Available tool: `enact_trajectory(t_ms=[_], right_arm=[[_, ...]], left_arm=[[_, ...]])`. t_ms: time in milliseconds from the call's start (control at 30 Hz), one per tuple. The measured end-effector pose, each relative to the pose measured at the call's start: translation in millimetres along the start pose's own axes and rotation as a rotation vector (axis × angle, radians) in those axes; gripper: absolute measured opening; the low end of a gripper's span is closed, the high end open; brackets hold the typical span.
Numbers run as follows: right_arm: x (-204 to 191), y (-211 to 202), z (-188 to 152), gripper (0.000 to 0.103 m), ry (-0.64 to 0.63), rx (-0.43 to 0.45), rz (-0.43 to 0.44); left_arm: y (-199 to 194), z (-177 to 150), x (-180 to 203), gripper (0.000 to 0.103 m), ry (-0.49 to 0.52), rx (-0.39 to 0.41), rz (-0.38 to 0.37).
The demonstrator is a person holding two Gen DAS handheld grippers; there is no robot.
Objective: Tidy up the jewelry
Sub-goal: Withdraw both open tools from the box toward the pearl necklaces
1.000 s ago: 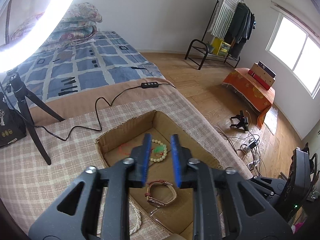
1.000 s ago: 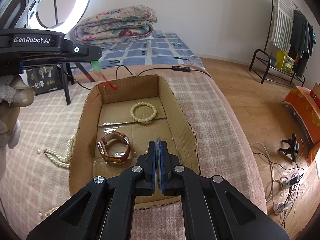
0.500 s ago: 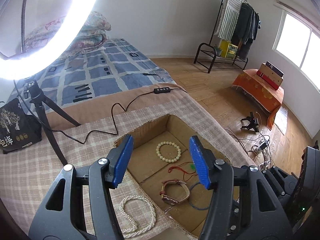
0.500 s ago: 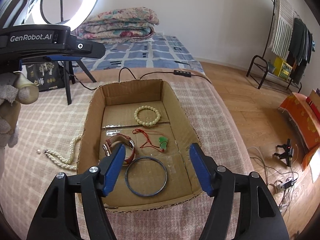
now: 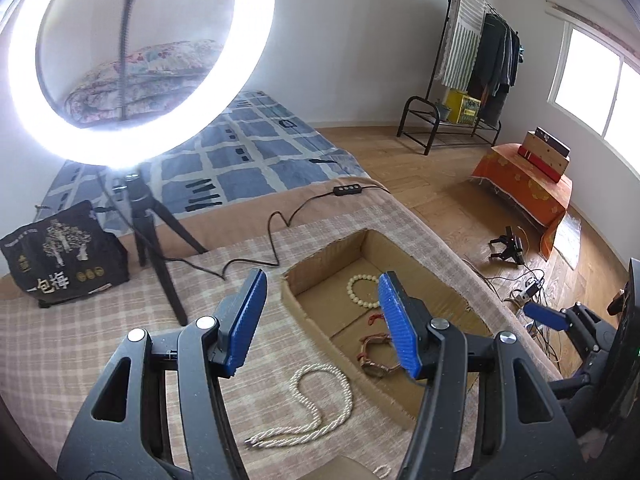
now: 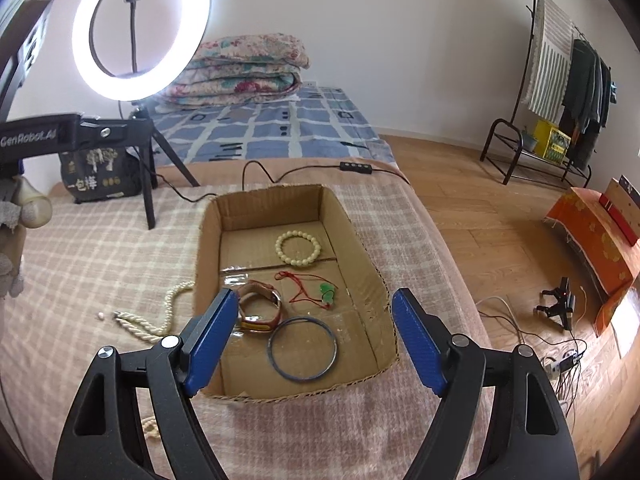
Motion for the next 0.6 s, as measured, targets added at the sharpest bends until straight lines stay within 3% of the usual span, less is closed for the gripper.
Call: enact_trajectory(t_ms=[300, 600], right_arm=[[-15, -33, 0, 0.080, 0.004, 0.037, 0.018], [-49, -70, -13, 0.080, -0.028, 0.050, 0.052]], left_arm=[[-46, -20, -36, 0.060, -0.017, 0.020, 0.028], [-96, -61, -38, 0.060, 0.030, 0.032, 0.007]])
Point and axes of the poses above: each gripper's, at about its wrist camera, not at the fingertips, and y roughly the way its jaws point, x to its right, z to its top, the point moved 1 cm from there along y, roughly the way its jaws point, and after that the axes turned 6 degrees about z, right-handed, at the moved point
